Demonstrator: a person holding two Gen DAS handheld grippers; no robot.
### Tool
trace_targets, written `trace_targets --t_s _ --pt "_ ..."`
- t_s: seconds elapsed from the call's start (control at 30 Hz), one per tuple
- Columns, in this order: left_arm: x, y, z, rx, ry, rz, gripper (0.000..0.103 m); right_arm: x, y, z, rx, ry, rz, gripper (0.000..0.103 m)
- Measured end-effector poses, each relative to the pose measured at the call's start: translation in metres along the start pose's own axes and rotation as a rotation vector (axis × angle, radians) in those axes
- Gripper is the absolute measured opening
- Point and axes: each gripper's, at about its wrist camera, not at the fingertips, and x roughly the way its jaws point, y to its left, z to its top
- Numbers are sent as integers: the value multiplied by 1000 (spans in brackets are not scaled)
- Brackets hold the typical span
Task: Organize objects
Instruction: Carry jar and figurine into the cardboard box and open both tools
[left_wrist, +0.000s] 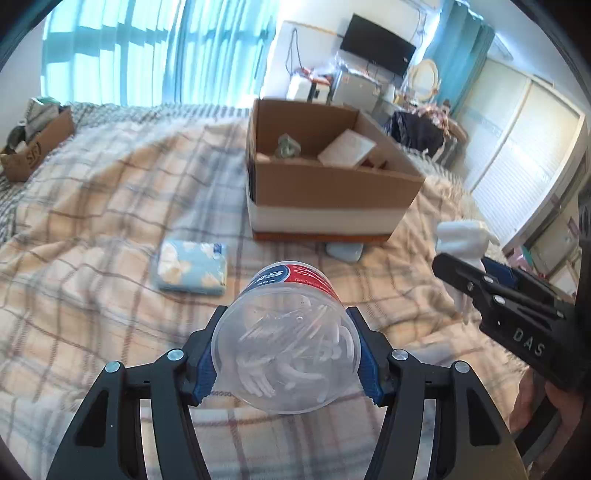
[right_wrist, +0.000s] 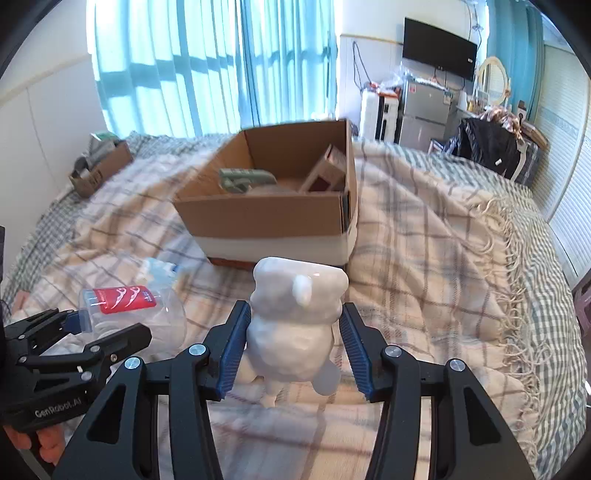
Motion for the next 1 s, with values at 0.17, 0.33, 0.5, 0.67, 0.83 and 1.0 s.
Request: trace_targets --t_s 0.17,0.33,0.5,0.67,0.83,1.0 --pt "-32 -4 14 -11 -67 -5 63 -34 7 8 -19 -52 9 50" --pt "-60 -10 34 -5 -146 22 63 -69 14 22 -53 -123 16 50" --pt "-80 -17 67 14 -210 25 63 -91 15 49 -63 -178 21 50" --pt "-84 -24 102 49 -258 33 63 -99 19 79 -102 -222 6 50" --pt "-70 -27 137 73 -268 50 63 -90 18 115 -100 -241 18 50" --pt "-45 -30 173 109 -272 59 63 -66 16 154 -89 -242 19 50"
